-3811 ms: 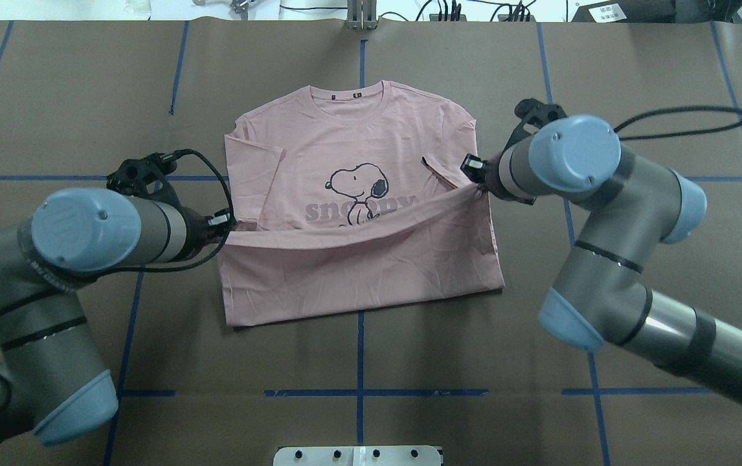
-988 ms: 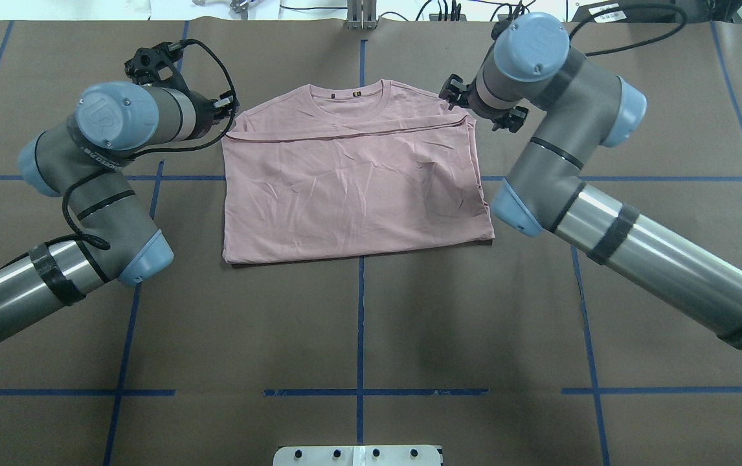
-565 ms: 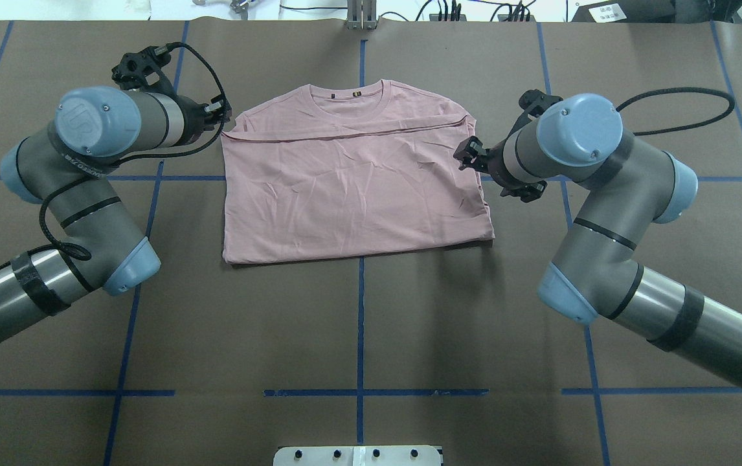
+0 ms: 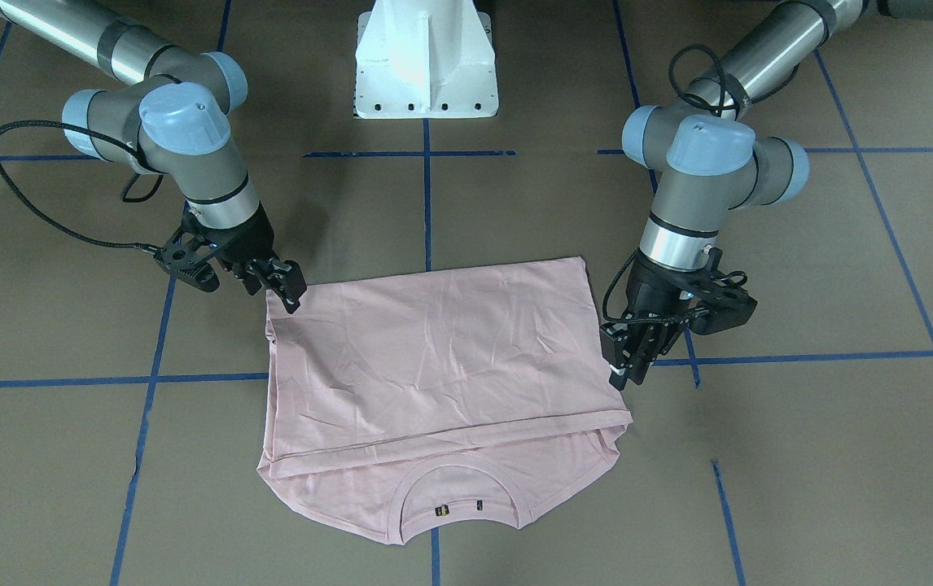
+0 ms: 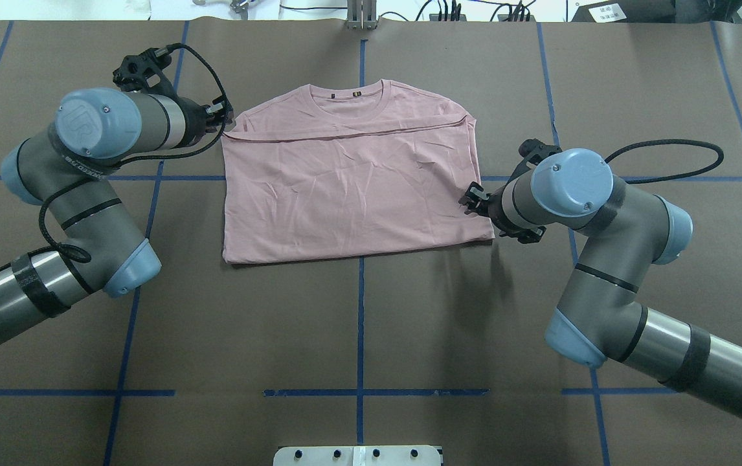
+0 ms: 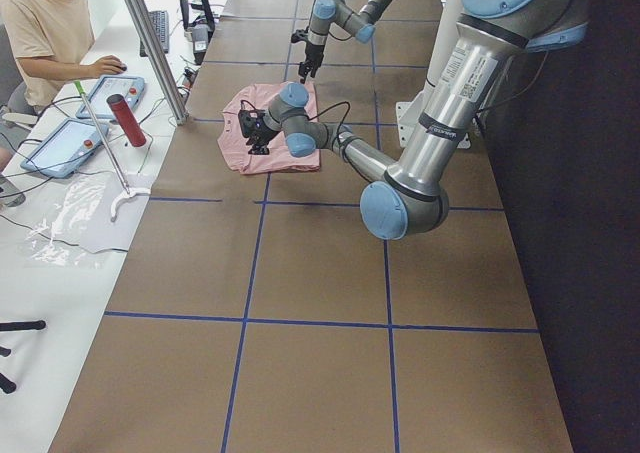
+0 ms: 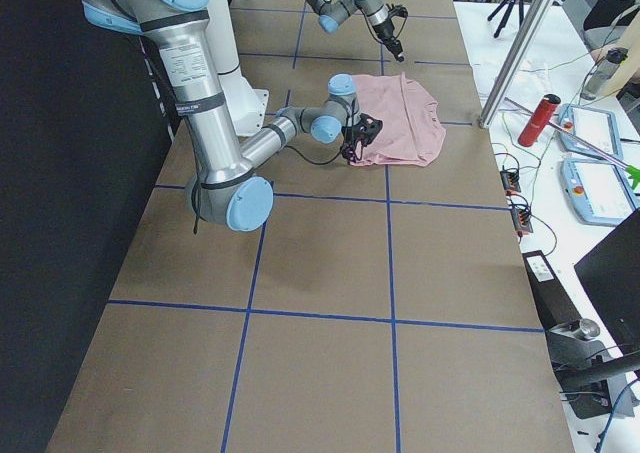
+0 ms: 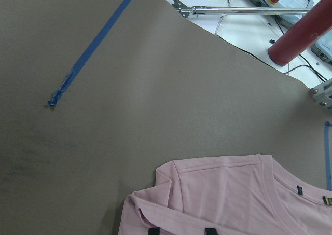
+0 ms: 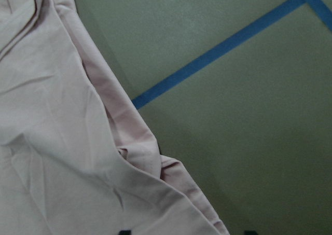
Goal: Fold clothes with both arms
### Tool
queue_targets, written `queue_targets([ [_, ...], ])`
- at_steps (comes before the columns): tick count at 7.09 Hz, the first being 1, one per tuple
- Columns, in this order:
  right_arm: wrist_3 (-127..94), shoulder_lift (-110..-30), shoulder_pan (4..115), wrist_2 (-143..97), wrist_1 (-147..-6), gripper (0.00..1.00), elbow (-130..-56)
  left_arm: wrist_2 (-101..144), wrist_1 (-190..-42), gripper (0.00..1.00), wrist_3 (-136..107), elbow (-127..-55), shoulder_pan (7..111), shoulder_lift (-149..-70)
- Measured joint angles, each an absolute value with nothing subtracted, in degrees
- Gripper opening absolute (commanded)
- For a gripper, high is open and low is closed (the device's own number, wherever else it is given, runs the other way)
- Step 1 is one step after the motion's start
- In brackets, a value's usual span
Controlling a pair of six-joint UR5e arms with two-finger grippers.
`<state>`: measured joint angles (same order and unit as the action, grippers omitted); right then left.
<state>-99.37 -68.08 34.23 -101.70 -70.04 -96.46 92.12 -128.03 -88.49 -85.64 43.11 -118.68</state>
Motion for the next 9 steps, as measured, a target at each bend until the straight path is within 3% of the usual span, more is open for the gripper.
queue_targets([
  [3, -99.4, -68.94, 32.94, -101.21, -70.46, 0.47, -96.07, 92.11, -128.06, 0.42, -88.51, -85.57, 43.07, -118.69],
  [4, -99.4, -69.0, 32.79, -100.92, -70.48, 0.0, -95.84, 92.11, -128.06, 0.42, -88.51, -85.58, 43.07, -118.75],
  [9, -99.05, -68.96, 32.69, -100.98, -70.41, 0.0, -96.39, 92.03, -128.0, 0.42, -88.53, -85.63, 43.07, -118.64],
])
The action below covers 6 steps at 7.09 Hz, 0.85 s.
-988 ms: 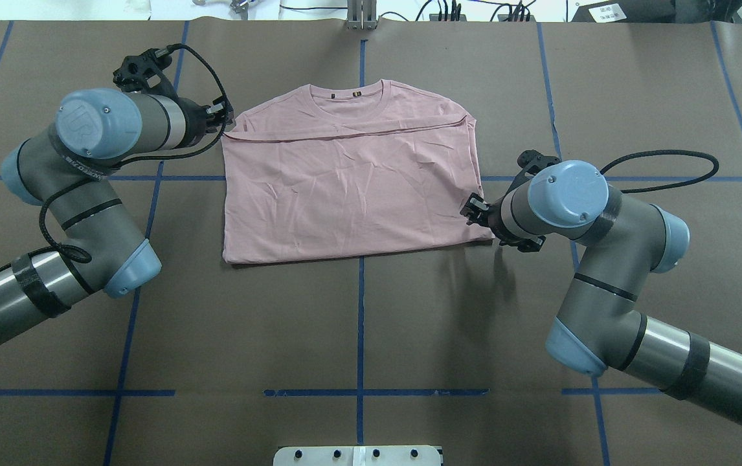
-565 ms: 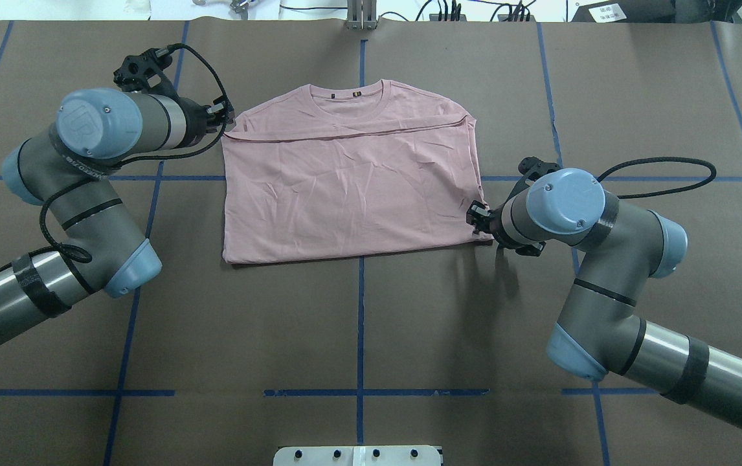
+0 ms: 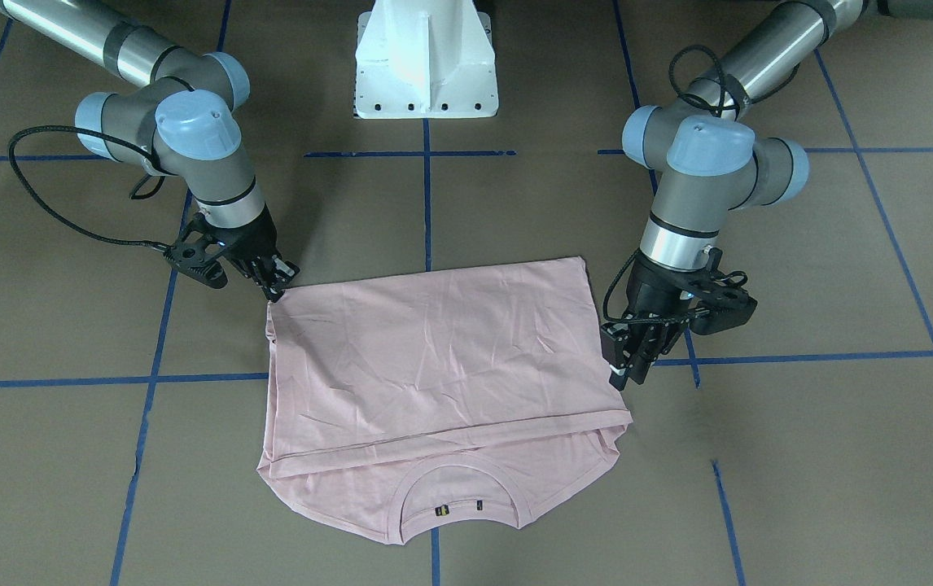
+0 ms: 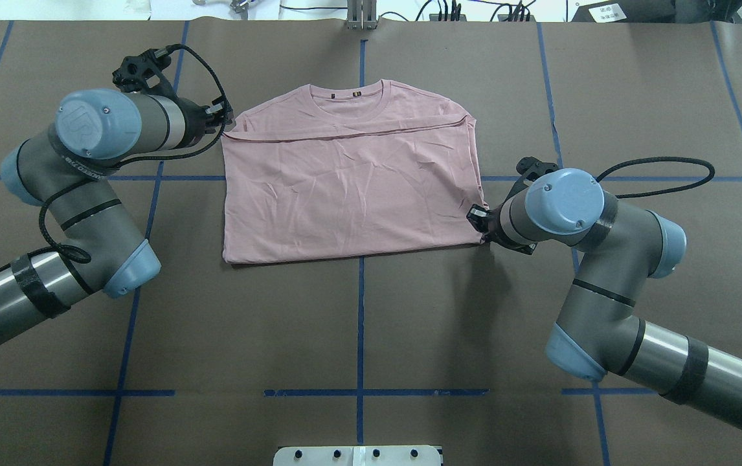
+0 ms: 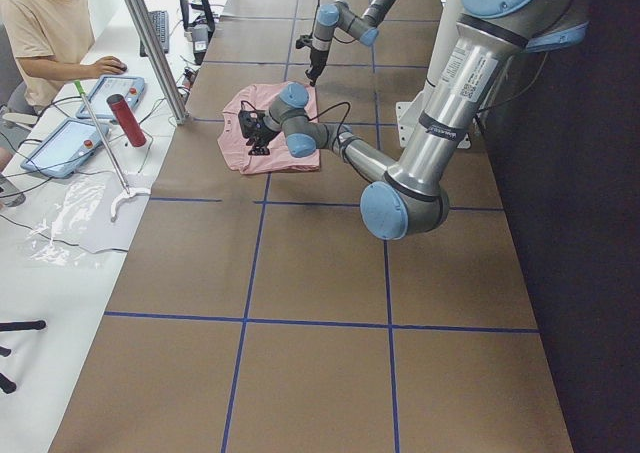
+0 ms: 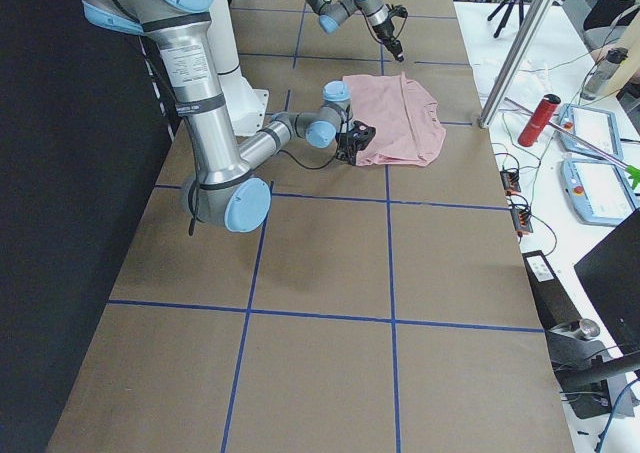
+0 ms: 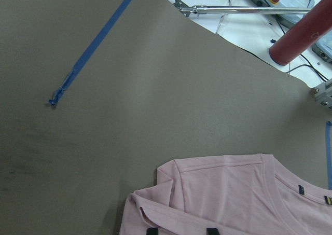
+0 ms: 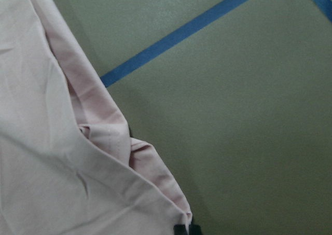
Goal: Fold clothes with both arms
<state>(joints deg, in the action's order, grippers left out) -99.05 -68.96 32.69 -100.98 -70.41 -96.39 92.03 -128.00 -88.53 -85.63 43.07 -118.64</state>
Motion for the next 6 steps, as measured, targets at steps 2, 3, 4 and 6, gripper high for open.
queue_targets([
  [2, -99.13, -72.99, 31.52, -101.42, -70.55, 0.0, -102.71, 92.1, -127.91, 0.42, -88.93, -86.46, 43.07, -118.71],
  [3, -99.25, -78.23, 28.76, -101.48, -70.57, 0.0, -109.03, 92.37, -127.9, 0.42, -89.05, -87.38, 43.01, -118.69],
  [4, -100.2, -83.79, 24.83, -101.53, -70.62, 0.0, -116.17, 93.56, -127.9, 0.42, -89.06, -88.54, 42.93, -118.67],
  [6, -104.71, -92.25, 14.96, -101.56, -70.73, 0.0, -125.98, 99.08, -128.01, 0.43, -88.69, -91.21, 42.79, -118.67],
])
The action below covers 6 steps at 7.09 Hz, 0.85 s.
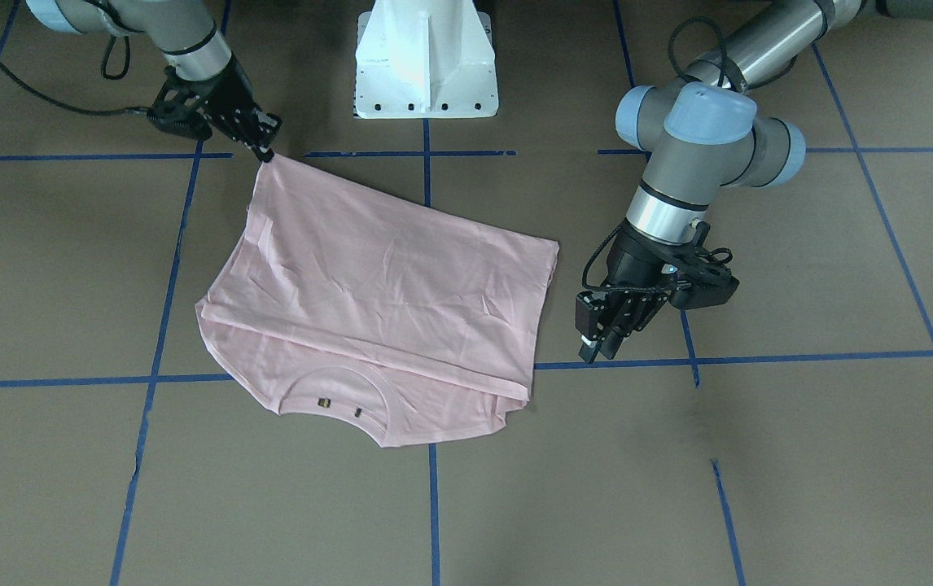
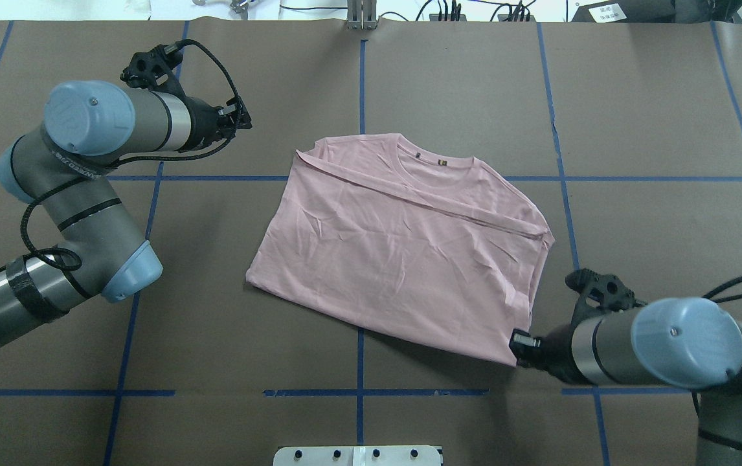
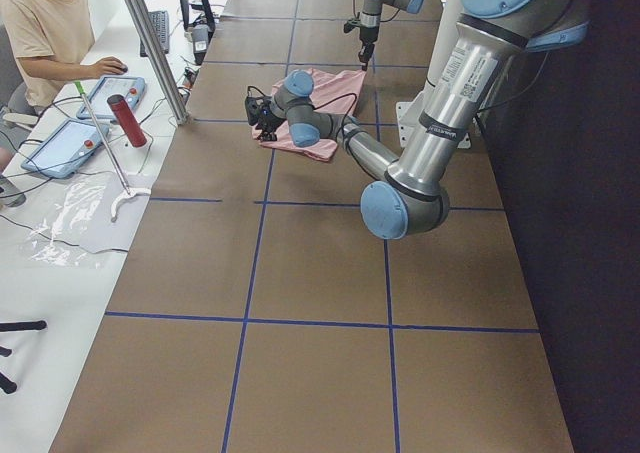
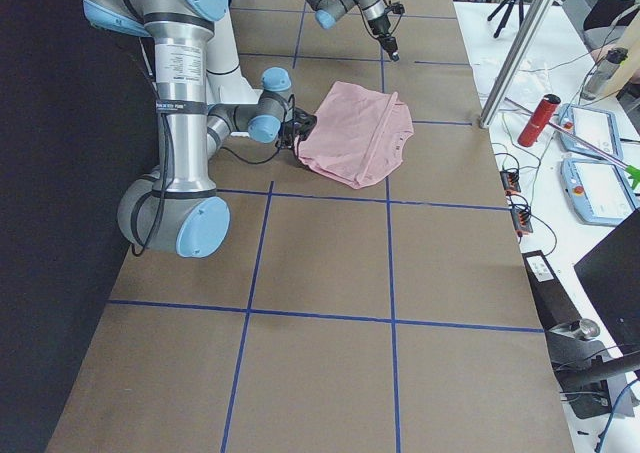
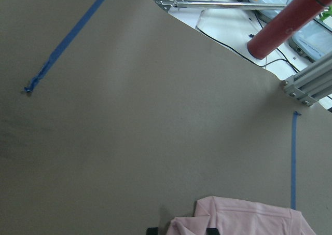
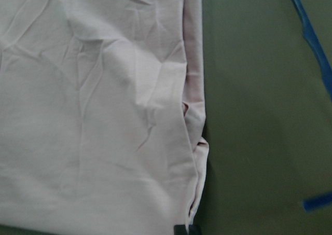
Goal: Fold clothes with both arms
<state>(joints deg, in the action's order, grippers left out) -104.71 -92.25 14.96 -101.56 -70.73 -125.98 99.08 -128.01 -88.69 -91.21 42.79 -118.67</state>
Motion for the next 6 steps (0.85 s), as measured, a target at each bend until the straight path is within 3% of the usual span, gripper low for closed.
queue_targets([
  [1, -106.15, -94.23, 10.12, -101.94, -70.74, 0.0, -128.71, 102.44, -128.04, 0.43, -88.5, -93.09, 42.77, -118.68],
  [2, -107.28, -95.35, 5.47, -102.42, -70.77, 0.4, -130.52, 104.29, -127.95, 0.52, -88.39, -94.79, 42.68, -118.64],
  [3, -108.21, -96.31, 0.91, -102.56, -70.79, 0.99, -131.84, 105.07, -127.69, 0.81, -88.37, -97.57, 42.2, -117.35],
  [4, -108.62, -96.77, -2.23, -102.47, -70.79, 1.0, -132.6, 105.6, -127.31, 0.99, -89.05, -101.11, 41.23, -114.8],
  [6, -108.84, -96.66, -1.72, -102.24, -70.78, 1.0, -133.2, 108.77, -126.6, 0.99, -93.15, -105.48, 39.54, -110.87],
])
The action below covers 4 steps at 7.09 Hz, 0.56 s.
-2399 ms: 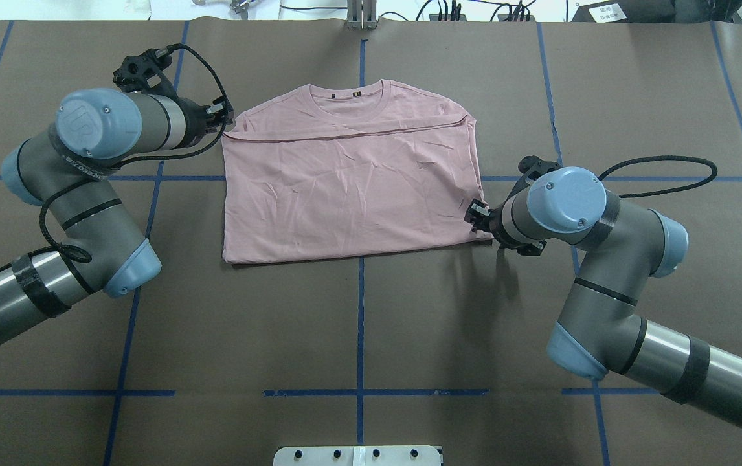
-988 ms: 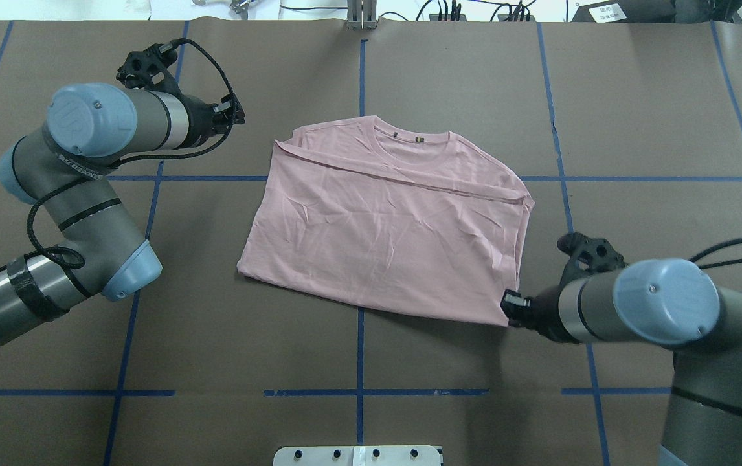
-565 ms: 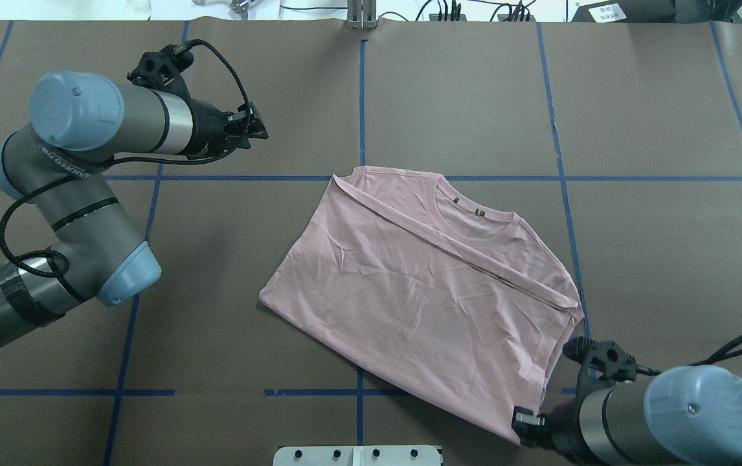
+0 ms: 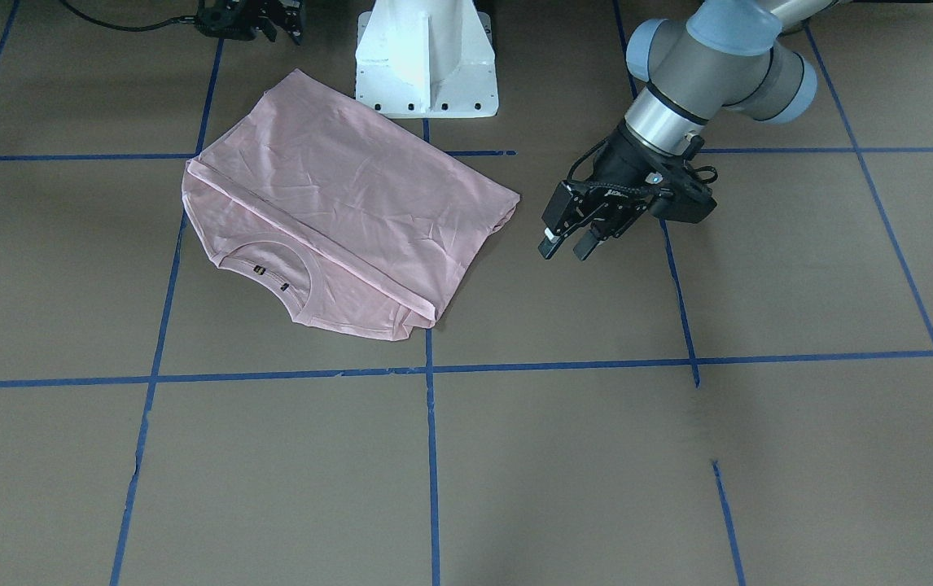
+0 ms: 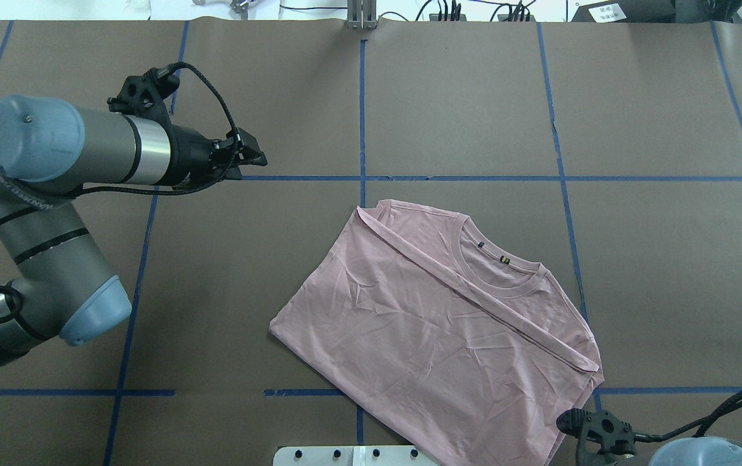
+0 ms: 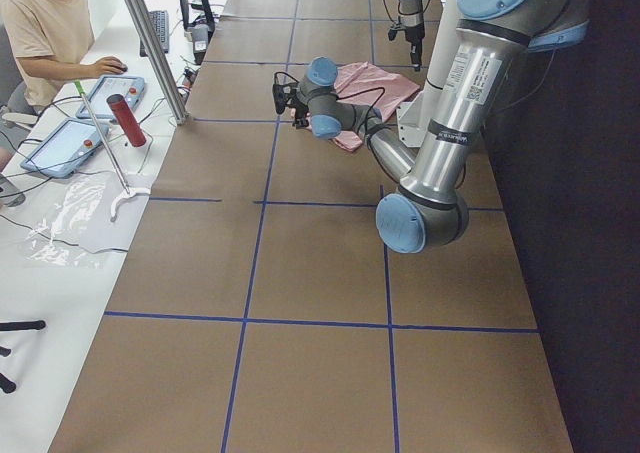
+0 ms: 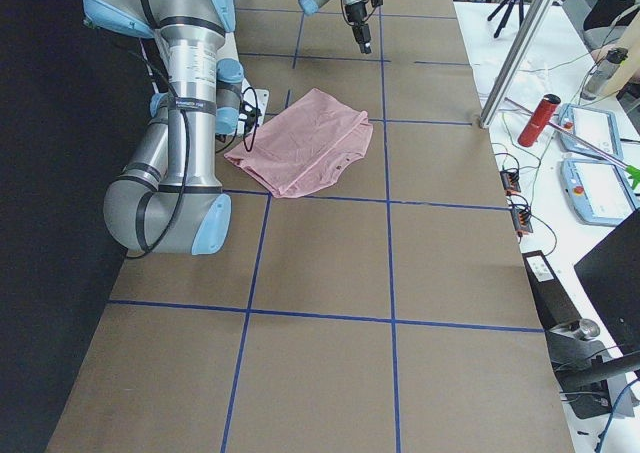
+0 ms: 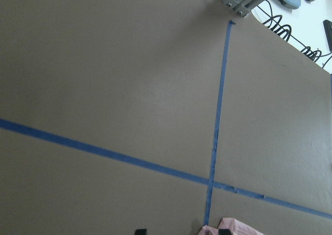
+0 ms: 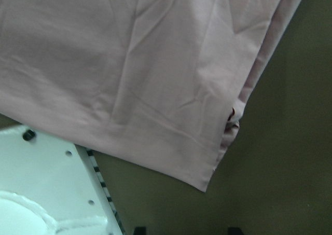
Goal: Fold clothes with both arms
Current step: 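Move the right gripper to the collar while the left gripper approaches the shirt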
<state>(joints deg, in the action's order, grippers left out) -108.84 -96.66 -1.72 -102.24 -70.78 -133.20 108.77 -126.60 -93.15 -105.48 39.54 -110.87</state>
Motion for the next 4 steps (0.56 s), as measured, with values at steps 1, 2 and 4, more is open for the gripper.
queue_targets([
  [1, -108.79, -96.29, 3.1, -102.37, -70.76, 1.0, -133.98, 109.4, -125.95, 0.99, -95.1, -106.4, 37.77, -109.63],
  [2, -108.5, -95.29, 10.24, -102.59, -70.71, 1.0, -134.75, 109.2, -125.29, 0.97, -97.47, -106.79, 35.03, -108.34],
  [4, -106.68, -90.86, 22.65, -102.87, -70.62, 1.0, -133.7, 106.34, -121.01, 0.9, -101.92, -106.56, 27.99, -108.34],
])
